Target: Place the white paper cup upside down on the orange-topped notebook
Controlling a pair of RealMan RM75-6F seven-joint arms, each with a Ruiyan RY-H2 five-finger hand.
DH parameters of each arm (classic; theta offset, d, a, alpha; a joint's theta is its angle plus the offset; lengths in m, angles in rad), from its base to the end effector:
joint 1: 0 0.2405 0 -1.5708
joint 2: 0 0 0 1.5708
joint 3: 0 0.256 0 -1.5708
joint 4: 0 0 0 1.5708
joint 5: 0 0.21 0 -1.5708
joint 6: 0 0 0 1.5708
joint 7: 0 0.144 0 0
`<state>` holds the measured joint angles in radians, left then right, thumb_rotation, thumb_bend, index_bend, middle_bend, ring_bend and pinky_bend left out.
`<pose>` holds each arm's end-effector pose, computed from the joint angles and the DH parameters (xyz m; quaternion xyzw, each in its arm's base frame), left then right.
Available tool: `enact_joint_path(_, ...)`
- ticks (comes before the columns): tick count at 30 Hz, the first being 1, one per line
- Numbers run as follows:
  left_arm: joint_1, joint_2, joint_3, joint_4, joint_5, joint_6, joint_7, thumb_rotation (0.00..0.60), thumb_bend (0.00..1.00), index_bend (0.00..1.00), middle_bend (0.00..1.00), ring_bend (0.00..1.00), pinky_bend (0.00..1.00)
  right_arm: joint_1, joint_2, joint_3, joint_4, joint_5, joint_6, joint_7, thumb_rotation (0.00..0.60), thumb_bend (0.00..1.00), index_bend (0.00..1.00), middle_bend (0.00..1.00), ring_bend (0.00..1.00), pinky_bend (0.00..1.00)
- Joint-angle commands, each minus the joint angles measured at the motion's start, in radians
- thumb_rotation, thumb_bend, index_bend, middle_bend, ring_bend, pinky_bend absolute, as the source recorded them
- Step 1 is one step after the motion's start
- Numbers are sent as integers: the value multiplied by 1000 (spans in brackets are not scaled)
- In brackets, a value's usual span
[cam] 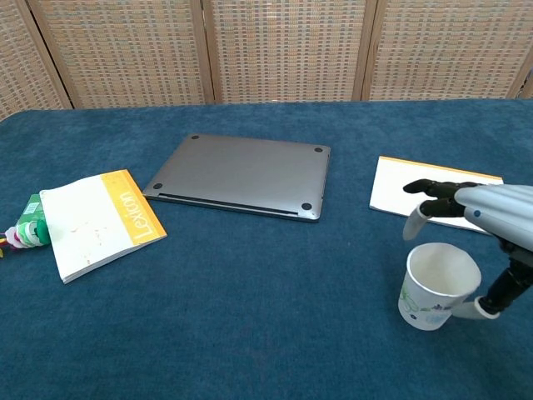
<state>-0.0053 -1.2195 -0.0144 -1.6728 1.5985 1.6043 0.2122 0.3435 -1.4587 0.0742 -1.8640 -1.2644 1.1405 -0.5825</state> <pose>-0.2856 0.1483 0.1307 -0.5974 -0.3514 -0.3933 0.6041 -0.1806 -0.2180 0.0063 0.7201 -0.4228 0.3413 0.4315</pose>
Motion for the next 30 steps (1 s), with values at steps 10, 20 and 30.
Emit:
enact_joint_path(10, -2, -1, 1, 2, 0, -4, 0, 600, 176, 0, 0, 0, 0, 22, -31, -5, 6, 28, 24, -22, 600, 267, 459, 15, 0, 0)
enact_joint_path(20, -3, -5, 1, 5, -2, -5, 4, 600, 176, 0, 0, 0, 0, 52, -16, 66, -18, 29, 19, 124, 600, 274, 464, 24, 0, 0)
enact_joint_path(30, -5, -9, -1, 9, -7, -8, 5, 600, 176, 0, 0, 0, 0, 115, -37, 194, 43, 115, -8, 273, 600, 275, 462, 24, 0, 0)
